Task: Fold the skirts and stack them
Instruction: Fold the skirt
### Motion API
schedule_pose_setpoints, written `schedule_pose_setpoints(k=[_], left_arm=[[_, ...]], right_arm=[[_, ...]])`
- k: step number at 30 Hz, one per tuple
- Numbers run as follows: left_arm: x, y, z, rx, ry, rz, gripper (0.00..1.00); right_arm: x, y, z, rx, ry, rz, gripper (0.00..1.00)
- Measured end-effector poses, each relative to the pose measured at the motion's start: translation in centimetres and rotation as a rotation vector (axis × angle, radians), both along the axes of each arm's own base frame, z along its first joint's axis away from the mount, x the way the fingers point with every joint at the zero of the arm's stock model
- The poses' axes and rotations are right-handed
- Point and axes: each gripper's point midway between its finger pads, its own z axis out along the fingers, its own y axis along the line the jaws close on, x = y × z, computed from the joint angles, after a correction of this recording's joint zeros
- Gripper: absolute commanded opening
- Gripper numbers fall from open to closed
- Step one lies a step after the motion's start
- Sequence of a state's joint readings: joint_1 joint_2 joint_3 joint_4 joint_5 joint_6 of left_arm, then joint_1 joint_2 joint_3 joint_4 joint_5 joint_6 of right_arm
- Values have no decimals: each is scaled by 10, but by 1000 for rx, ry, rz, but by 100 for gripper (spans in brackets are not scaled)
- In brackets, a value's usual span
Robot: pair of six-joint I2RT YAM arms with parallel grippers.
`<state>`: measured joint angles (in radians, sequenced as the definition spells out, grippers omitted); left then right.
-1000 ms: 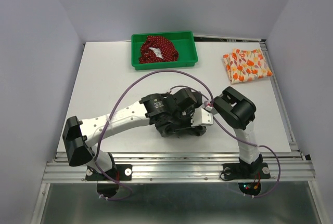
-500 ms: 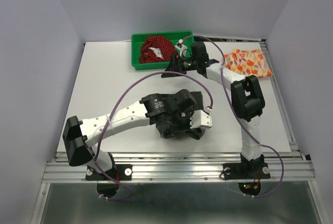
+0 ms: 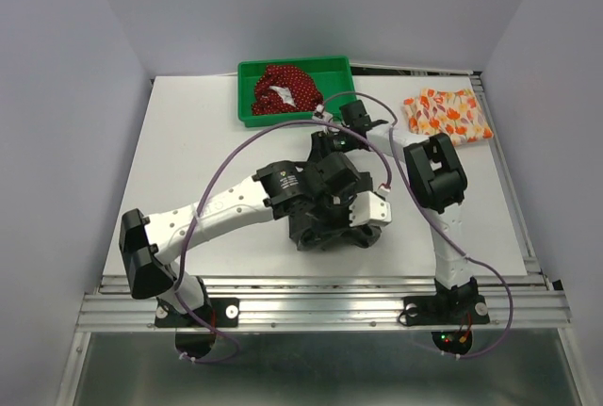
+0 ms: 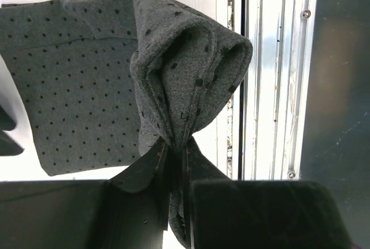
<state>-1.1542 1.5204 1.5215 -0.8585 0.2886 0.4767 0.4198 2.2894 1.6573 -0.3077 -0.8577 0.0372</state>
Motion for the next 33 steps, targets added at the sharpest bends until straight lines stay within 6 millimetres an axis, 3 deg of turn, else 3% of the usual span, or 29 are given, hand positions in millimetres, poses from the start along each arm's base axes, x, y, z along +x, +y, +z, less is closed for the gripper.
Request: schedule_pose_setpoints(k=[6,15,29,33], left_arm=[[21,-3,1,11,2,37,0],[90,3,-19,60,-93,122,0],[144,-11,-60,77,-242,116,1],[148,-10,-75,96,-255,116,4]], right_arm=[[-40,-6,-7,35,91,67,52],[-92,-3,-8,90,226,154,50],[-113,0,-1,141,325,187,51],[-113,0,0,142,344,180,63]])
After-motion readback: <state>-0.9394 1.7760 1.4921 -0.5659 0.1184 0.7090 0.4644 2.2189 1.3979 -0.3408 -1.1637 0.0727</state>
